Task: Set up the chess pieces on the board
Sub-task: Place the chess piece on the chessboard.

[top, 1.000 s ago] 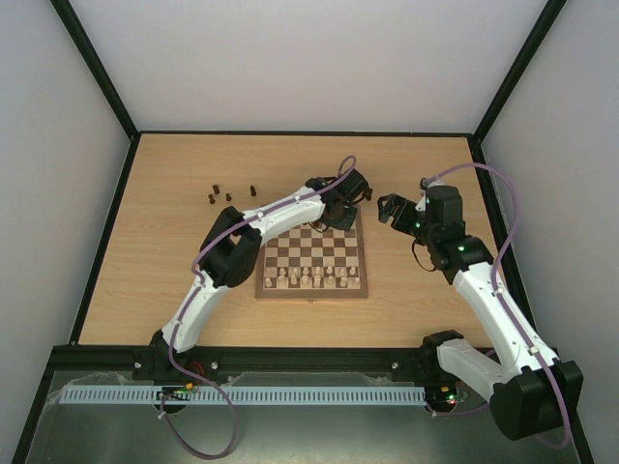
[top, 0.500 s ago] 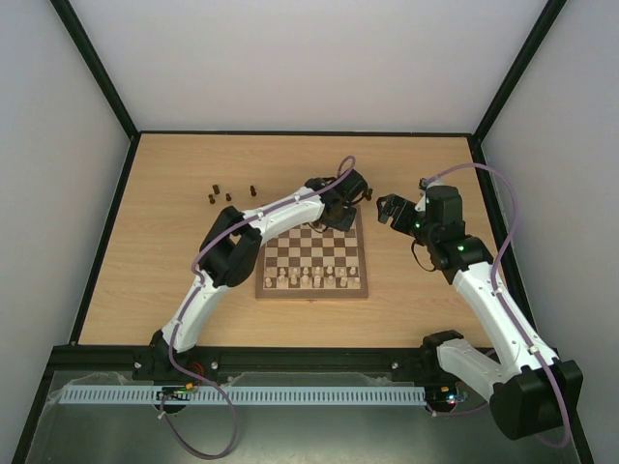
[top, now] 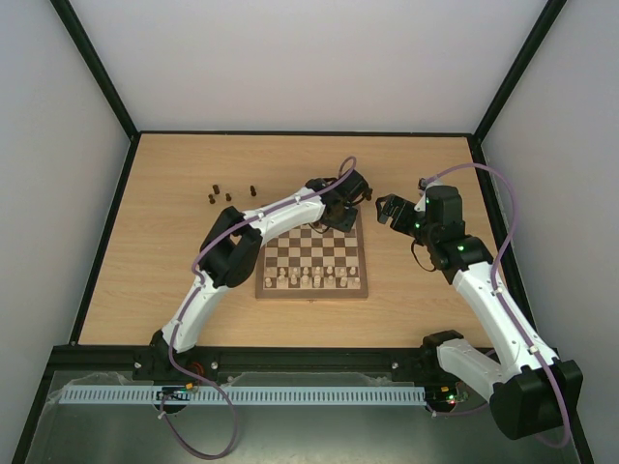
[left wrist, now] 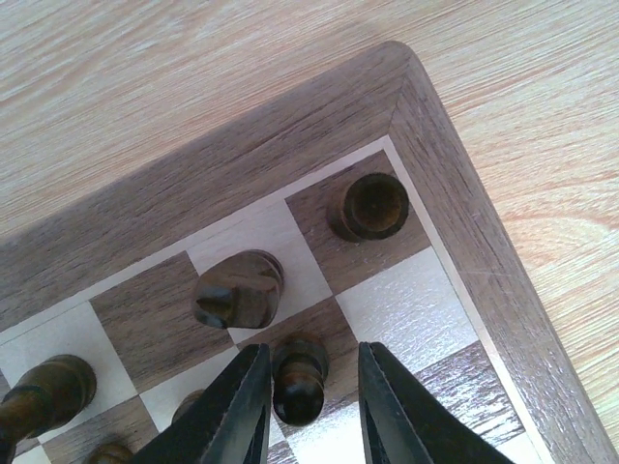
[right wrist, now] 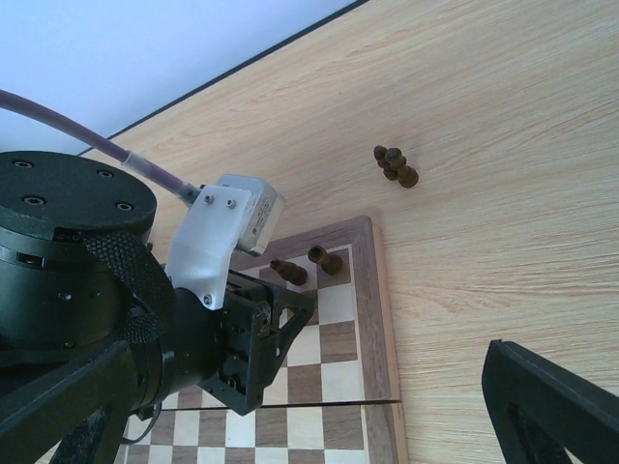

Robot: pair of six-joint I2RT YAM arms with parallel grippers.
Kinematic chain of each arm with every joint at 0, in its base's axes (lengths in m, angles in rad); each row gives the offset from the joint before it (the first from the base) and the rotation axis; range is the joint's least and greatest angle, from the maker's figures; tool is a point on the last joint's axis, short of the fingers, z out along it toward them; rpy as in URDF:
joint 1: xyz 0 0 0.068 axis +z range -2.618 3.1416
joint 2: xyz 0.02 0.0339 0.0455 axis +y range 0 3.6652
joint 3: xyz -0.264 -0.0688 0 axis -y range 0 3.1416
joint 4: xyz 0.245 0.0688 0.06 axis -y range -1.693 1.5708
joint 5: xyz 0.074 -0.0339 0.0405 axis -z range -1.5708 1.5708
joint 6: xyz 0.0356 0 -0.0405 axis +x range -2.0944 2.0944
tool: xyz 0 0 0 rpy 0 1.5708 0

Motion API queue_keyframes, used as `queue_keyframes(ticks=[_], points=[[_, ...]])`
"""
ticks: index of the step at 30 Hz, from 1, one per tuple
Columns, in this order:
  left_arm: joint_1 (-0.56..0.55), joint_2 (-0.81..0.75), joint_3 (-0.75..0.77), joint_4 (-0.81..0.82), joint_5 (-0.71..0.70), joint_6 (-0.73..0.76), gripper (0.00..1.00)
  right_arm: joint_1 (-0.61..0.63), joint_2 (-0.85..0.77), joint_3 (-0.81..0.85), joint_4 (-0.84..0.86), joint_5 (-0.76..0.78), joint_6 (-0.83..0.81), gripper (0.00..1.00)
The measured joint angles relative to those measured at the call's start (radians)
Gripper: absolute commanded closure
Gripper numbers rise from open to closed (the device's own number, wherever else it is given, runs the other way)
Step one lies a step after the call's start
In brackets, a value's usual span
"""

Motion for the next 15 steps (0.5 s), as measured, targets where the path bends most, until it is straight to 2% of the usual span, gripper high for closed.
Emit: queue_keyframes(ticks=[8, 13, 15], points=[[0.0, -0.032, -0.023, 0.0, -0.026, -0.002, 0.68, 0.0, 0.0, 0.0, 0.0, -0.002, 0.0, 0.02], [-0.005, -0.144, -0.069, 0.001, -0.049, -0.006, 0.58, 0.0, 0.0, 0.0, 0.0, -0.004, 0.0, 0.01], [-0.008, -0.209, -0.092, 0.002, -0.069, -0.006, 0.51, 0.0, 0.0, 0.0, 0.0, -0.004, 0.0, 0.01]])
